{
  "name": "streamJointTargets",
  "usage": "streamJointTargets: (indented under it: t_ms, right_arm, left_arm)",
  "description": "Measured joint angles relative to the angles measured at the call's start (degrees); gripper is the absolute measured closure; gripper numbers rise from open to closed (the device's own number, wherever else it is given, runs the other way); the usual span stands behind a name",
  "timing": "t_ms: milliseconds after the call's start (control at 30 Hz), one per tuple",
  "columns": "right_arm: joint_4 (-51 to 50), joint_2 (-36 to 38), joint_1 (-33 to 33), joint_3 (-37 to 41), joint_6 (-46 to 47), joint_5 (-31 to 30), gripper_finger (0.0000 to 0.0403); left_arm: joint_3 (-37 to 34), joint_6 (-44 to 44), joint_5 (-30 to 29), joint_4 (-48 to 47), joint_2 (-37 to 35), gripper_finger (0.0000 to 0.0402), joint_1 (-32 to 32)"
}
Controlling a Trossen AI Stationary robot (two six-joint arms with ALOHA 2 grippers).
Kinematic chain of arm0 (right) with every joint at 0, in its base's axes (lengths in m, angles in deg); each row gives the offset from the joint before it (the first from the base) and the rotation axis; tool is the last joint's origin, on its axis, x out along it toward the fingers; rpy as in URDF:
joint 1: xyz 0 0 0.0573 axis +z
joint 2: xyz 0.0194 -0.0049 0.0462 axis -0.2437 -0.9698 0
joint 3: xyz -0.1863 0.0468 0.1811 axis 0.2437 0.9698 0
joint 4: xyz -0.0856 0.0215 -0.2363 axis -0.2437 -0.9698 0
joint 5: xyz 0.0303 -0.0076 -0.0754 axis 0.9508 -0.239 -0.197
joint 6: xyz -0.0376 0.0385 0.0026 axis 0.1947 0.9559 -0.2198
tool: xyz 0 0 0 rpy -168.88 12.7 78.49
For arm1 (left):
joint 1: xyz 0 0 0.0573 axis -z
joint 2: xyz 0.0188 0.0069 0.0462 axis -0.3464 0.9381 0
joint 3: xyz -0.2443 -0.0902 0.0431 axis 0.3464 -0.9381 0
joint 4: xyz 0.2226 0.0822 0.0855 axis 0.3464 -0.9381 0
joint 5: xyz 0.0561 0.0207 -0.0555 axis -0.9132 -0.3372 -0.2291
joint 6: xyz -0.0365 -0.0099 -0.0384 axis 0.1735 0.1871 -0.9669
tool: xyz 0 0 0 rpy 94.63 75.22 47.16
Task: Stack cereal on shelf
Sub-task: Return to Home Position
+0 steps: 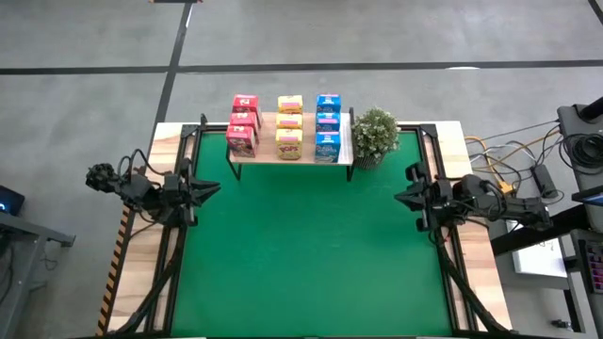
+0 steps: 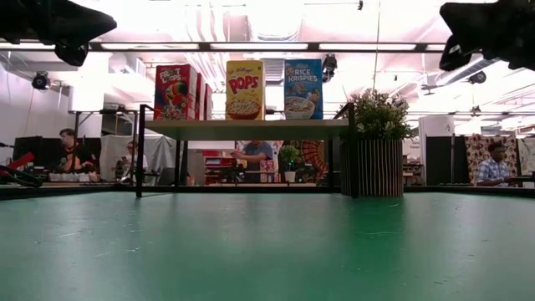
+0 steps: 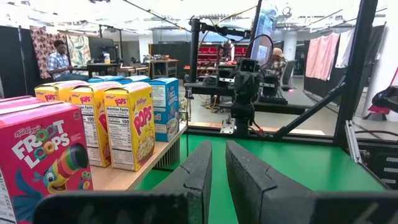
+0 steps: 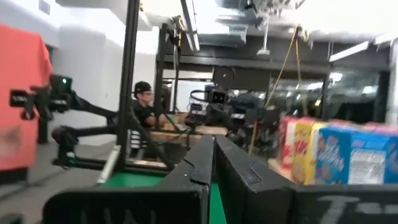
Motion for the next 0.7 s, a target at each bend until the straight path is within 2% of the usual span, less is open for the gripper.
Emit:
streamJointTargets:
  t_ms: [133,700]
  right_arm:
    - [-0.4,-1.3,0.0,0.0,4.2,0.0,0.0394]
    - [-0.5,-2.7,0.0,0.0,4.1,0.0,0.0394]
  left_arm:
    - [0.0,0.0,0.0,-0.1,0.0,0.0373,0.0]
    - [0.0,0.1,0.0,-0.3,0.0,0.0373,0.0]
